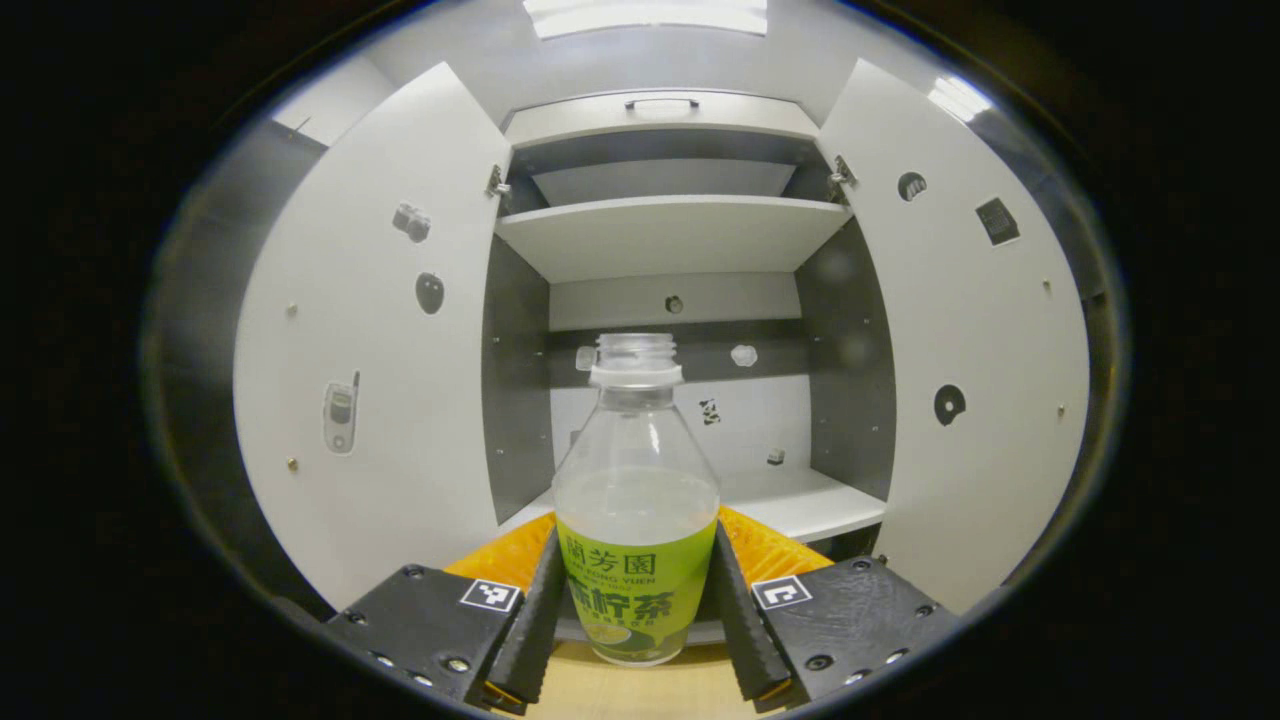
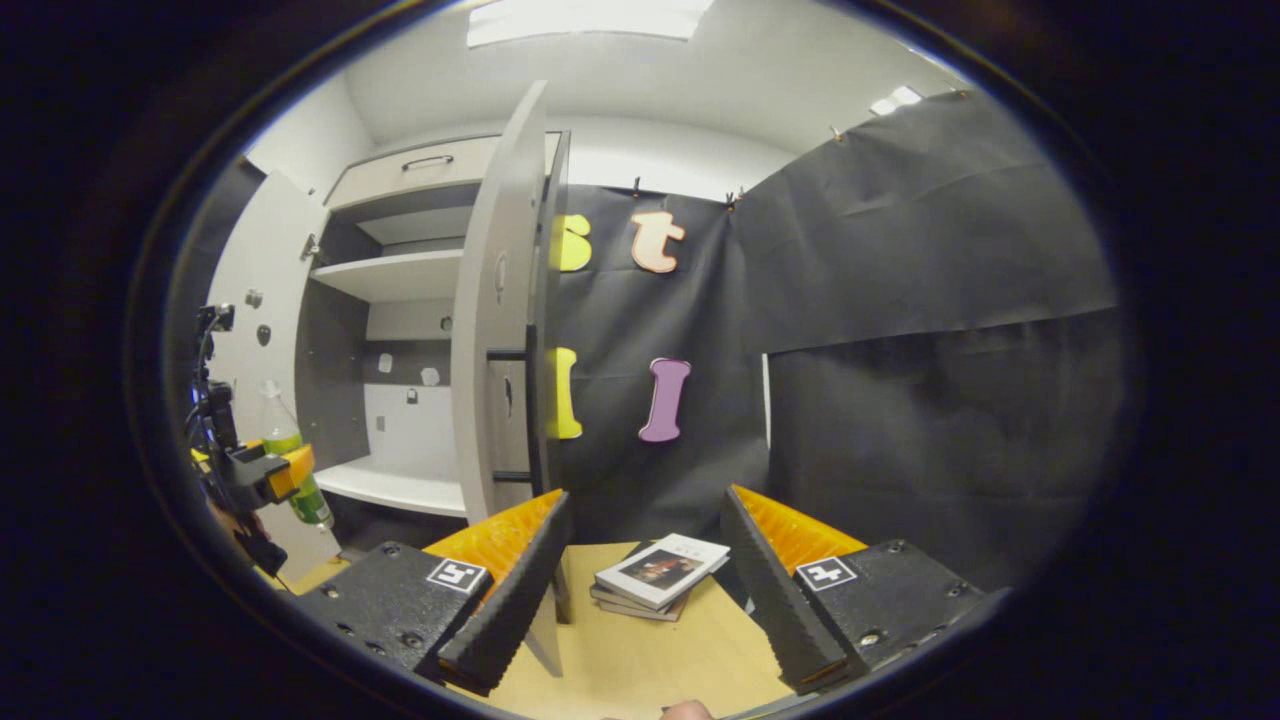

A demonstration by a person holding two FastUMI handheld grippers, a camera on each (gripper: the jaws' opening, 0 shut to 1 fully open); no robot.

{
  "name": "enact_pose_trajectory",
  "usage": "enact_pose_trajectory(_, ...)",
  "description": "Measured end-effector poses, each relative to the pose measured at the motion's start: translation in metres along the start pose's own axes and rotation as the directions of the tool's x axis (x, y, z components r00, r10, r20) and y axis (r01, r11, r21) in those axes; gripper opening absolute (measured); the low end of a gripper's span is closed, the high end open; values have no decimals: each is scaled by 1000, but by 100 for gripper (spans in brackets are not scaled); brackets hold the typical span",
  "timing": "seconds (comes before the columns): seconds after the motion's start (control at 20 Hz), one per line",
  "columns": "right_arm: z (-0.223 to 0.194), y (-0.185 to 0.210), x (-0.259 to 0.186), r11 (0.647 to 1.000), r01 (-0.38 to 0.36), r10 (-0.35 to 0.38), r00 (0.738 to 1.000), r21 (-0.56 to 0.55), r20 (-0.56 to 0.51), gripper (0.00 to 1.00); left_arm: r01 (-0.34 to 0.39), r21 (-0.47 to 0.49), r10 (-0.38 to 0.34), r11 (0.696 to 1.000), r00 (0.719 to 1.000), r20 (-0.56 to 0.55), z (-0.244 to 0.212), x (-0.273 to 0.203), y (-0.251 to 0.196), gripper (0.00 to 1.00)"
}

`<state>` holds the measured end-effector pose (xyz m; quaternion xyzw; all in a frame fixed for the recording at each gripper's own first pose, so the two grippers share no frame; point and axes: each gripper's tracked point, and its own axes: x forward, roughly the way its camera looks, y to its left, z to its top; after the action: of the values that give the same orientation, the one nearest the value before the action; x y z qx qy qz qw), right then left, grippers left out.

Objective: Grasp the bottle in the cabinet with the left hand and place it on the coaster, then close the right door with the right hand and the left door with the left hand.

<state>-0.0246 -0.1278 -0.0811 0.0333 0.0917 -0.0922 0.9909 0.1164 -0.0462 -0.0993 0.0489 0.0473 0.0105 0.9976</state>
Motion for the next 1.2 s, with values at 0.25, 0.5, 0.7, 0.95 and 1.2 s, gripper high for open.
enact_pose_trajectory(0.25,-10,16,3,999,-53,53,998,13,-19,97,-16,-2,16,1000,1000,-12,-20,-26,-1,69)
enact_pose_trajectory(0.5,-15,16,10,998,-61,62,998,30,-30,98,2,27,-1,1000,1000,-14,-39,-48,-12,69)
enact_pose_trajectory(0.7,-29,15,10,998,-52,55,996,36,-65,98,32,62,-28,998,997,-66,-73,-65,-22,72)
enact_pose_trajectory(0.95,-37,13,-2,999,-22,25,995,27,-92,98,36,57,-28,998,990,-140,-124,-80,-27,70)
enact_pose_trajectory(1.2,-48,12,-17,1000,10,-7,992,26,-129,98,82,90,-65,993,982,-175,-167,-91,-41,69)
